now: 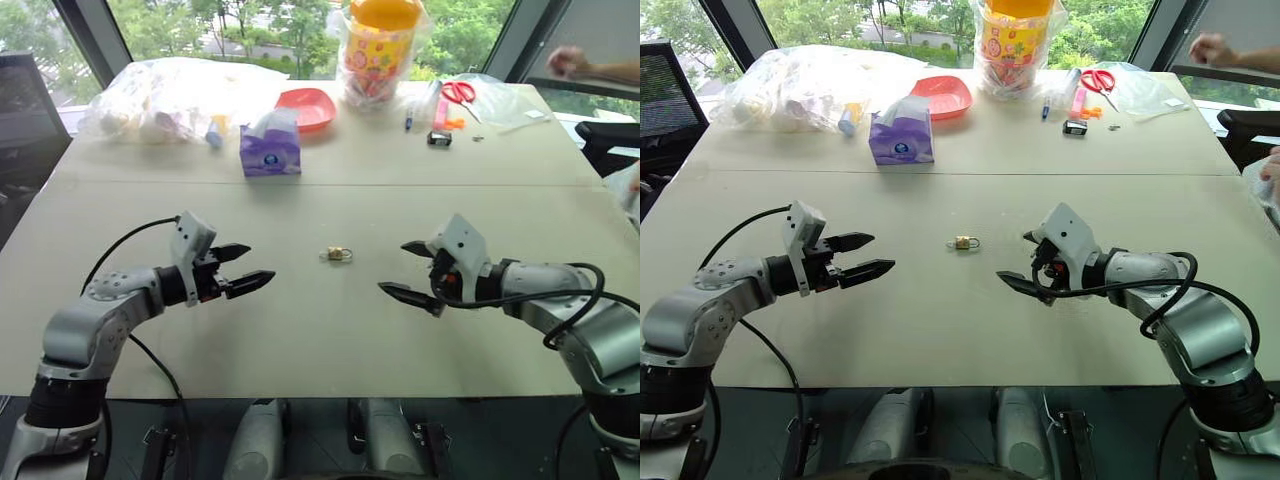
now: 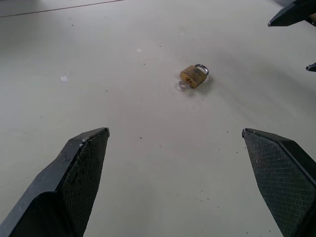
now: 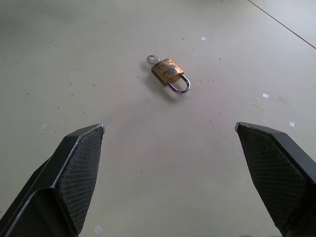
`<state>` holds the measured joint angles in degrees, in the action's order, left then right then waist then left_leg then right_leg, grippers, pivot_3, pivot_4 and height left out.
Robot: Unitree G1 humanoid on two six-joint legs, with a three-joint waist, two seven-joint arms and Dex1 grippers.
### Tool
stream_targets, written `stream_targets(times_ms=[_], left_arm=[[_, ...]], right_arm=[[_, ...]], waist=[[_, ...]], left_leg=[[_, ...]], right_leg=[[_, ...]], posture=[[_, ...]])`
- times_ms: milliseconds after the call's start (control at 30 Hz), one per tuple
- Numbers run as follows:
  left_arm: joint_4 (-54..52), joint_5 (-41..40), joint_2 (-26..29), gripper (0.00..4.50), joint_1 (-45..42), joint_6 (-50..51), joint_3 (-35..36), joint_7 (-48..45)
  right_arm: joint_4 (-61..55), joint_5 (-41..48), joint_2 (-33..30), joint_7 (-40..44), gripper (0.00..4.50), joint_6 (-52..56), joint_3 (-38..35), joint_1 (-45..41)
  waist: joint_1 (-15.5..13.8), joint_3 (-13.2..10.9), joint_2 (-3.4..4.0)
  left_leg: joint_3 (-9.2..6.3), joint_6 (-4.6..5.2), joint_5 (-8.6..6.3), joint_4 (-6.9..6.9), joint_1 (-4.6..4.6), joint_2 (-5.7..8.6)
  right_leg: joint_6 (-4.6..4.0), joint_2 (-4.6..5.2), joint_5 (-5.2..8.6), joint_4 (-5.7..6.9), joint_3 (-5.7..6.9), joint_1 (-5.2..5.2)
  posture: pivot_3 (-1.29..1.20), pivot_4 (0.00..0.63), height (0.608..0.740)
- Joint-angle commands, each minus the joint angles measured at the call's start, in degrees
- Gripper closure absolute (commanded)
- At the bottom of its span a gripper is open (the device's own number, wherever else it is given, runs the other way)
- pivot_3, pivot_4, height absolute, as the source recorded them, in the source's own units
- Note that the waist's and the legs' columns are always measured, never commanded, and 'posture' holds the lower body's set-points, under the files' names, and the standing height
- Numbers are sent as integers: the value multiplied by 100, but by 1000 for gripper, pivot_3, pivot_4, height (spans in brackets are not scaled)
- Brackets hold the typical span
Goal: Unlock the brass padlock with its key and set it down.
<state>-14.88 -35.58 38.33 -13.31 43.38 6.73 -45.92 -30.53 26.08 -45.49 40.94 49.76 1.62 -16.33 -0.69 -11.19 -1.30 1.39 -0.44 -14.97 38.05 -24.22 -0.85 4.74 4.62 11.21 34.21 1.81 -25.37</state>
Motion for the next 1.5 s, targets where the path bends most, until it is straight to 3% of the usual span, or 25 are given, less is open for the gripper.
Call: stream_targets(times_ms=[33, 500, 733, 867, 1100, 1467, 1500], left_arm=[[-198, 78, 17, 0, 29, -179, 125, 104], [-96, 25, 67, 0, -171, -98, 158, 143], [423, 352, 1000, 0, -680, -329, -168, -919], [429, 354, 1361, 0, -963, -171, -422, -1444], [99, 432, 1081, 0, -1116, -66, -696, -1255], [-315, 308, 869, 0, -750, 123, -513, -820], [-324, 299, 867, 0, -730, 123, -502, -802]], right_arm=[[51, -37, -42, 42, 59, -121, -56, -153], [464, -241, 63, 110, 59, -362, 148, -501], [1536, -963, -21, 812, 59, -589, 1305, -2011], [2204, -1127, 376, 1255, 59, -1019, 1699, -2554], [3887, -1808, 1075, 1925, 59, -1899, 2461, -3193], [5736, -2504, 1916, 2417, 59, -2705, 2669, -3854], [5800, -2547, 1961, 2429, 286, -2740, 2660, -3852]], waist=[[-4, 0, 0], [1, 0, 0], [42, 1, 1], [44, 0, 1], [15, 1, 1], [144, 0, 1], [146, 0, 1]], left_leg=[[0, 0, 0, 0, 0, 0], [1, 0, 0, 9, 3, 5], [7, 0, 1, 12, 15, 4], [8, 0, 1, 9, 11, 3], [10, 1, 2, 16, 7, 11], [6, -1, 3, 17, 24, 10], [6, -1, 4, 18, 26, 11]], right_leg=[[0, 0, 0, 0, 0, 0], [1, -1, -2, 10, -1, 3], [-4, -8, -6, 21, -2, 3], [-3, -9, -6, 16, -2, 3], [19, -5, -19, 17, -5, 6], [24, -7, -22, 61, -8, 3], [24, -5, -21, 74, -9, 2]], posture=[[0, 150, 740], [0, 150, 740], [0, 150, 740], [0, 150, 740], [0, 150, 740], [0, 150, 740], [0, 150, 740]])
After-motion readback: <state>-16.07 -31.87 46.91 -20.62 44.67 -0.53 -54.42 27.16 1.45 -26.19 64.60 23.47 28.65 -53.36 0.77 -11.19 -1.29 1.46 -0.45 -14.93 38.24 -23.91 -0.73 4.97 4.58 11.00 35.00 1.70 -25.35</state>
